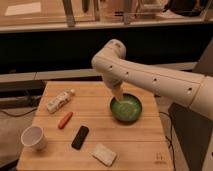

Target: Place the bottle in the ceramic bowl

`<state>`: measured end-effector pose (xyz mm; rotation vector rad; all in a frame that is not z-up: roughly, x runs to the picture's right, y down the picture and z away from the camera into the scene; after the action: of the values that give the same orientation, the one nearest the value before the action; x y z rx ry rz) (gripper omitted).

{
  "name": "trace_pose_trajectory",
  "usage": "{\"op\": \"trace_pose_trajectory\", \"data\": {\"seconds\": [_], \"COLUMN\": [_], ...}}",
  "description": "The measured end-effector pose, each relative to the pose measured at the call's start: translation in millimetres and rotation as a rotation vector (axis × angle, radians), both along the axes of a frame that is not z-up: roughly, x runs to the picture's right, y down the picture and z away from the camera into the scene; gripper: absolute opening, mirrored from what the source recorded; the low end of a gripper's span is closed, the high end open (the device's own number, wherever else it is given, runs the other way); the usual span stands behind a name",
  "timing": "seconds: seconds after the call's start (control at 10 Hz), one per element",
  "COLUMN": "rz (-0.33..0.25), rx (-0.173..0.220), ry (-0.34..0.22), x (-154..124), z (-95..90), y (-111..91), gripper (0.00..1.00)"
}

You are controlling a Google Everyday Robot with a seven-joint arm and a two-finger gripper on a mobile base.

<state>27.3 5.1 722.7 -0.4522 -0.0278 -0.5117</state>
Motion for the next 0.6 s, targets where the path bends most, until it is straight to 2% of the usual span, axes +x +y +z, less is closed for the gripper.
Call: {"op": "trace_pose_trajectory", "data": {"seconds": [0.4, 0.6], "rz": [-0.06, -0.099], "rx": [0.0, 0.005], "ry": [-0.024, -0.047], "x": [-16.7, -43.0], "z": [8.0, 17.9], "y": [-7.5, -6.7], "gripper": [0.8, 0.8]}}
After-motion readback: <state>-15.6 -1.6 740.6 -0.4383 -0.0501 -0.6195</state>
